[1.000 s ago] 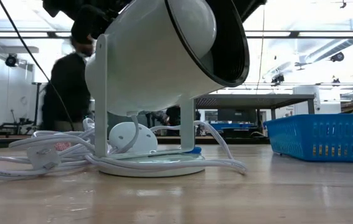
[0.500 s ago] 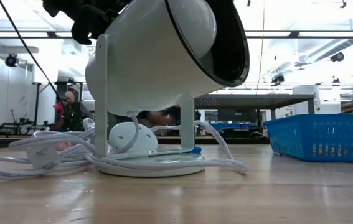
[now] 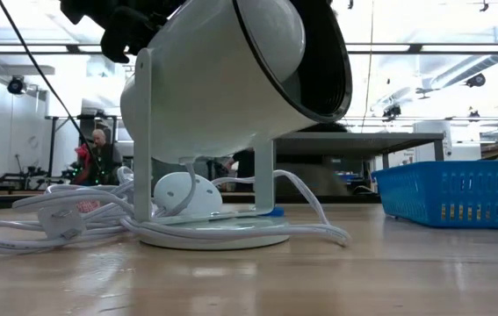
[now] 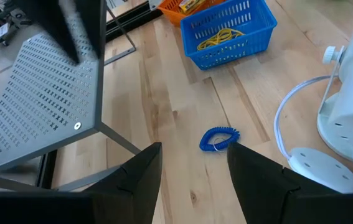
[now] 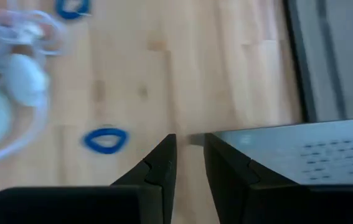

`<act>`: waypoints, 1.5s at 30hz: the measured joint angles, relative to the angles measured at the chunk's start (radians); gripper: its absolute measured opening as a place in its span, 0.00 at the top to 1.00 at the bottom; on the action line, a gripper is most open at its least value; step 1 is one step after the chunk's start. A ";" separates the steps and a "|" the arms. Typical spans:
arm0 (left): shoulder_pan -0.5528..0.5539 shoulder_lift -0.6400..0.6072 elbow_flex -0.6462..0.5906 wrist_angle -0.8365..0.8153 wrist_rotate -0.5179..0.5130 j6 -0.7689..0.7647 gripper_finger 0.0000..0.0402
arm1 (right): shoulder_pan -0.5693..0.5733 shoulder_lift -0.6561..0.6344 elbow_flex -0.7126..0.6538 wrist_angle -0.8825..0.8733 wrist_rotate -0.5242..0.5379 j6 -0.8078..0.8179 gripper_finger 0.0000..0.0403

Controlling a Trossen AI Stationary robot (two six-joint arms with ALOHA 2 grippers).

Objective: Pick & Place Office Desk Supplies
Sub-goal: Put the blue spring keychain into the green bin

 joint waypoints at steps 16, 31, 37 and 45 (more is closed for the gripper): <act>0.000 0.000 0.000 0.000 0.000 0.000 0.54 | -0.040 -0.004 -0.078 0.101 -0.005 -0.212 0.82; 0.000 0.000 0.000 -0.009 0.000 -0.012 0.54 | -0.098 -0.013 -0.078 0.137 0.003 -0.262 0.82; 0.008 -0.006 0.000 -0.122 0.003 -0.027 0.54 | -0.129 -0.014 -0.078 0.152 0.005 -0.261 0.82; 0.062 -0.040 0.000 -0.255 -0.008 -0.299 0.54 | -0.150 -0.014 -0.078 0.191 0.005 -0.236 0.82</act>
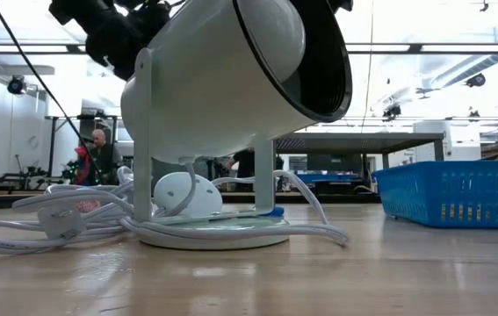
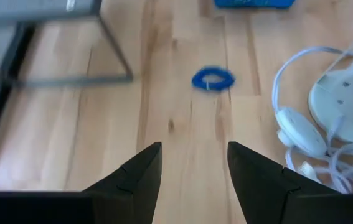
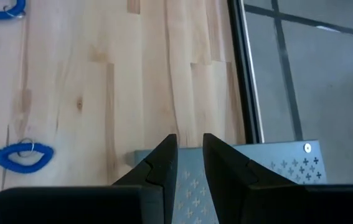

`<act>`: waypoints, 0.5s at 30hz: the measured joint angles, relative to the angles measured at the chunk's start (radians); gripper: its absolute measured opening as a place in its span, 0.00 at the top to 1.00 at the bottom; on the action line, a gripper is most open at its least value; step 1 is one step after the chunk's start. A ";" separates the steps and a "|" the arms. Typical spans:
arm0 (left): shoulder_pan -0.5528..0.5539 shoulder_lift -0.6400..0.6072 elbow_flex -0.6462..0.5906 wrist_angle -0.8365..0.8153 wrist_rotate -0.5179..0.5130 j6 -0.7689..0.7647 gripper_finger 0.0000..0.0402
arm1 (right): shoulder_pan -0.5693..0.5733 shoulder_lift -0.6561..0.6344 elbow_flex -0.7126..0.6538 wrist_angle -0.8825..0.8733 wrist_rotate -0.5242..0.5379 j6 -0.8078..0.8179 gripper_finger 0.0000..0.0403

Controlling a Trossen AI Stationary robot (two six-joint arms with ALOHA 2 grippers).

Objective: Pick & Place Office Desk Supplies
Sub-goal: Put the blue spring keychain into the green bin

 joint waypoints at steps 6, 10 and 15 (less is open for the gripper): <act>0.044 -0.043 0.000 -0.163 0.000 -0.145 0.54 | -0.001 0.000 0.000 0.015 -0.001 0.003 0.82; 0.052 -0.064 0.000 -0.287 0.014 -0.261 0.54 | -0.001 0.000 0.000 0.016 -0.001 0.003 0.82; 0.052 -0.072 -0.005 -0.349 0.051 -0.316 0.54 | -0.001 0.000 0.000 0.025 -0.001 0.003 0.82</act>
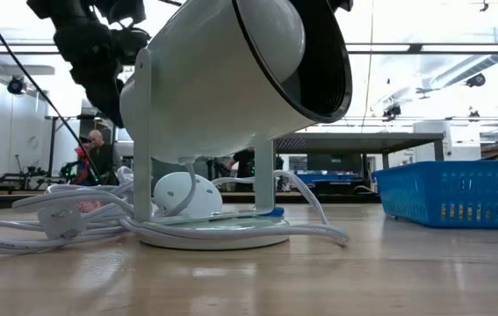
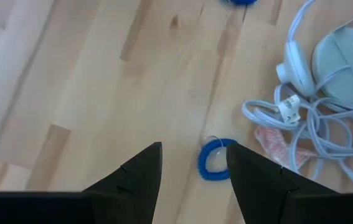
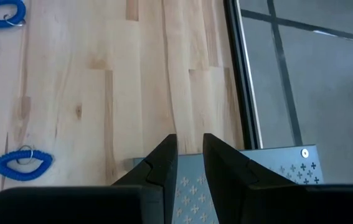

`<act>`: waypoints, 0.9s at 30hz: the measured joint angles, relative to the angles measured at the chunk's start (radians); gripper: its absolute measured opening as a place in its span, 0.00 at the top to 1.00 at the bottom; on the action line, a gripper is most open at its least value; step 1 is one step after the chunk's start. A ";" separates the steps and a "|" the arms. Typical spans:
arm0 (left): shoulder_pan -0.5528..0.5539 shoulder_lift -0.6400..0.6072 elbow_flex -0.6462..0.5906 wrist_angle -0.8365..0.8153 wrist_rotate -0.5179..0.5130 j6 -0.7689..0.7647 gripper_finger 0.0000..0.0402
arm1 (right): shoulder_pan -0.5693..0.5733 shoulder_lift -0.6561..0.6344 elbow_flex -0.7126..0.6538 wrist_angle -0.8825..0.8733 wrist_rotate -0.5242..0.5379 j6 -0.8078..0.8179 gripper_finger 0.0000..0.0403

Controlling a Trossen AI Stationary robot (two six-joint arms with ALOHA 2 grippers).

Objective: Pick & Place Office Desk Supplies
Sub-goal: Put the blue spring keychain into the green bin

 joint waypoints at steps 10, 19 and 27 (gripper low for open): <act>0.000 0.000 -0.185 0.140 0.178 -0.207 0.54 | 0.000 0.000 0.000 0.000 0.000 0.011 0.82; 0.000 0.000 -0.207 0.150 0.259 -0.428 0.54 | 0.001 0.000 0.000 -0.001 0.000 0.000 0.82; 0.000 0.001 -0.207 0.153 0.258 -0.434 0.54 | 0.001 0.000 0.000 -0.001 0.000 0.000 0.82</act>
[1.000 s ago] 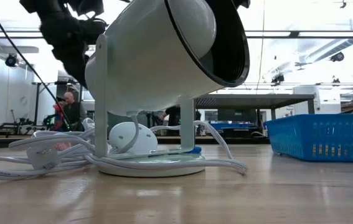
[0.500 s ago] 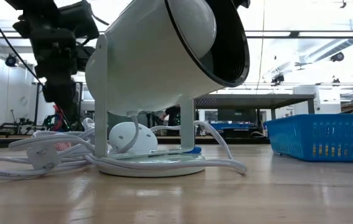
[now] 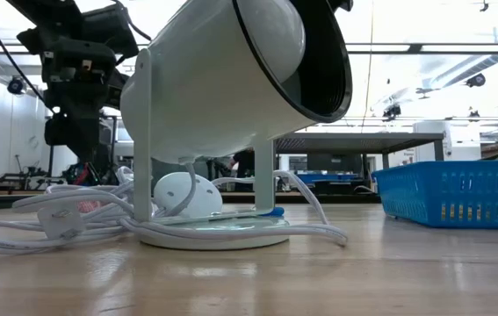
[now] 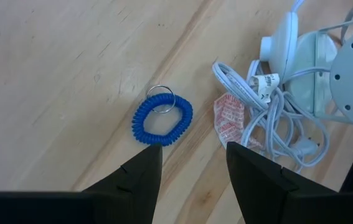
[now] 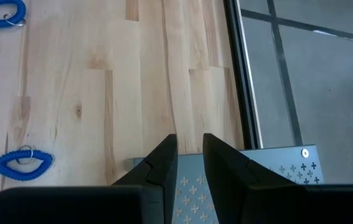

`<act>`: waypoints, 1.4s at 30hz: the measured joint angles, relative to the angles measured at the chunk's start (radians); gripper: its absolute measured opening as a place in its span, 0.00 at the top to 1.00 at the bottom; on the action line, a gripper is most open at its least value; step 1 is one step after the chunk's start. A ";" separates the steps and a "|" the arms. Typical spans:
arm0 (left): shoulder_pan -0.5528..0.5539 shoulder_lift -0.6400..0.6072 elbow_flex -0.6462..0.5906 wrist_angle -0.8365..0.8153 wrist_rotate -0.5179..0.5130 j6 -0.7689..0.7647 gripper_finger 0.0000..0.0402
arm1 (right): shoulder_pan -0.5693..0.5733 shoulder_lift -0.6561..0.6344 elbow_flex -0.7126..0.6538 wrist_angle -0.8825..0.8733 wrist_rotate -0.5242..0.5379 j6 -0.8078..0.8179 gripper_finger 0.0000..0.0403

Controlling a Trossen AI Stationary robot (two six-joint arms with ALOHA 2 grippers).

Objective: Pick & Place Office Desk Supplies
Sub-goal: Put the blue spring keychain into the green bin

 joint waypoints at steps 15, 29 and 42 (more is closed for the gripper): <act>-0.003 0.000 0.000 -0.004 -0.043 -0.265 0.54 | 0.000 0.000 0.000 0.000 0.000 0.000 0.82; -0.117 0.001 0.000 -0.057 -0.252 -0.455 0.54 | 0.000 0.000 0.000 0.000 0.000 0.000 0.82; -0.347 0.109 -0.053 0.018 -0.447 -0.701 0.54 | 0.000 0.000 0.000 0.002 0.000 0.000 0.82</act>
